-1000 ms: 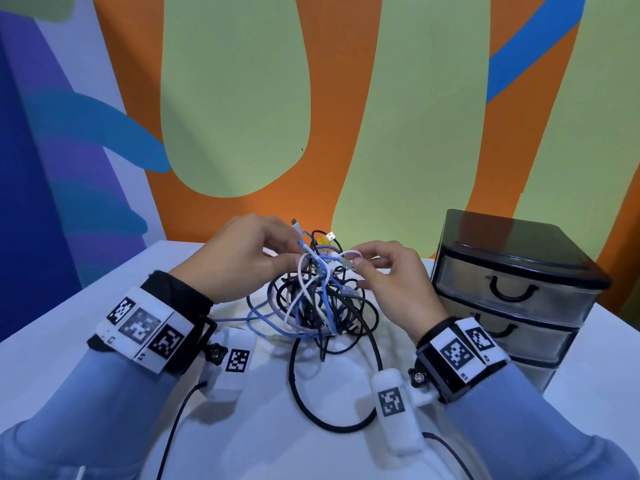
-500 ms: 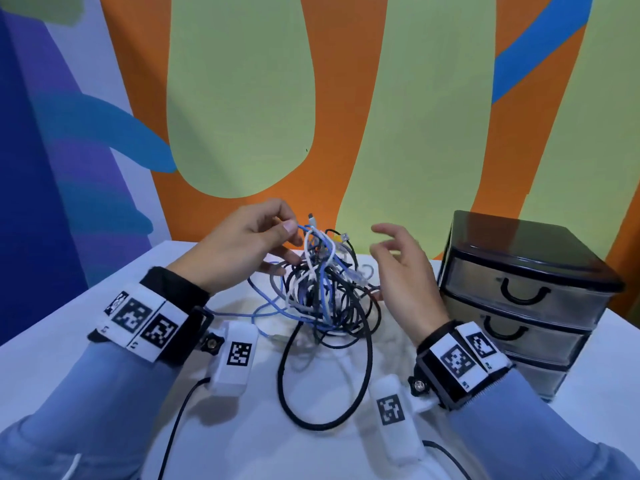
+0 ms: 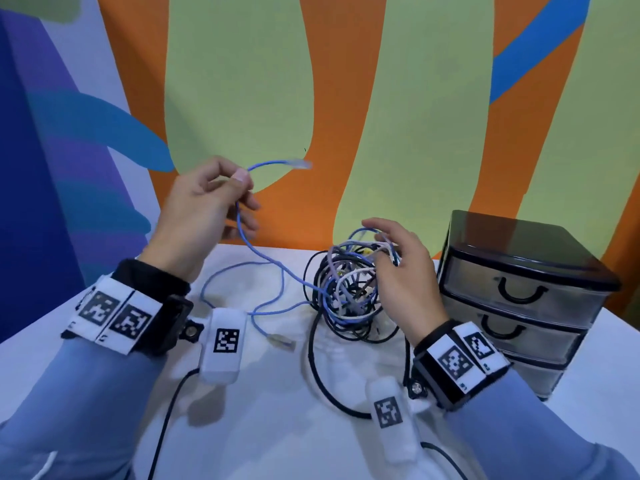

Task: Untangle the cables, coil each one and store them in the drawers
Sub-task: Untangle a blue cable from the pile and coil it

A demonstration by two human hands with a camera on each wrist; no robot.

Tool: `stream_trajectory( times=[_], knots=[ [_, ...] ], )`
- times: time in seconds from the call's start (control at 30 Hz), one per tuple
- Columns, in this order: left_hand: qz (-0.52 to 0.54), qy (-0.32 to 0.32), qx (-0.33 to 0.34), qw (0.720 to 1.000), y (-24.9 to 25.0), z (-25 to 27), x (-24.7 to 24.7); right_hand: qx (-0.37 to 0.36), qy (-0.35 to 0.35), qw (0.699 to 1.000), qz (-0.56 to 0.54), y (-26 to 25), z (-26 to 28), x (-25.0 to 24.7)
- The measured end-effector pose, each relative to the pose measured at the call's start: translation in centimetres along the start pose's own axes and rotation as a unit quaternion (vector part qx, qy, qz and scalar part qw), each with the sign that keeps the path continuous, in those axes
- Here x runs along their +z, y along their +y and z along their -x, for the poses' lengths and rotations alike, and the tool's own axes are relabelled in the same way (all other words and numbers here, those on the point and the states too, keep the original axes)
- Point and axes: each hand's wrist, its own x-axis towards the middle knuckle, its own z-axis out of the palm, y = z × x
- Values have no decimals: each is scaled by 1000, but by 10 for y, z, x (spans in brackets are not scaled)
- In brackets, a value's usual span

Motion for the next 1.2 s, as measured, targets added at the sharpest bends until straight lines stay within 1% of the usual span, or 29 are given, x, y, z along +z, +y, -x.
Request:
stream_trajectory(
  times=[0.07,0.2,0.27,0.3,0.33,0.4,0.43,0.47,0.5,0.53,0.57,0.6,0.67,0.77,0.83,0.87,0.9,0.93,1.0,1.03,1.07,1.1,1.2],
  knots=[
    [-24,40,-12,999,-8,-4,-3,-25,6,998,52,2,0,1],
    [-167,85,3,982,-23,-6,-6,-91,38,984,152,0,-1,4],
    [-167,100,-11,981,-24,-7,-6,-126,57,975,175,-4,-1,3],
    [-153,107,-22,982,-25,-8,-7,-146,52,975,161,-8,-1,2],
    [-136,108,-35,984,-26,-9,-5,-173,32,975,134,-12,1,2],
    [-95,93,-62,989,-27,-9,-2,-212,-46,972,96,-22,7,5],
    [-66,83,-74,992,-27,-8,1,-209,-96,966,117,-24,10,7],
    [-30,73,-84,993,-25,-7,3,-195,-139,957,164,-23,12,8],
    [11,62,-95,993,-22,-5,5,-175,-173,944,218,-18,12,8],
    [54,51,-104,992,-18,-4,7,-153,-186,935,260,-13,11,8],
    [97,39,-111,988,-14,-3,8,-133,-180,935,275,-10,10,8],
    [133,26,-115,984,-11,-1,11,-119,-158,944,265,-7,8,7],
    [162,-1,-116,980,-6,2,16,-99,-115,963,221,-2,4,6],
    [106,-68,-132,983,-5,8,20,-61,-82,985,143,4,0,10],
    [25,-136,-137,981,-9,8,20,-27,-54,994,88,5,-1,10],
    [-35,-178,-132,974,-13,9,20,-10,-46,997,57,5,-2,9],
    [-112,-221,-120,961,-19,9,19,6,-40,999,26,3,-2,8],
    [-195,-262,-105,939,-26,8,19,16,-37,999,2,1,-3,7],
    [-325,-332,-101,880,-37,10,24,20,-32,999,-25,-1,-2,6],
    [-357,-355,-113,857,-42,10,27,25,-29,999,-39,-3,-2,6],
    [-366,-370,-126,844,-47,11,31,34,-25,998,-56,-4,-2,6],
    [-363,-381,-136,840,-49,11,34,43,-24,996,-72,-6,-2,5],
    [-337,-402,-136,841,-54,12,40,51,-23,995,-88,-8,-2,5]
  ],
)
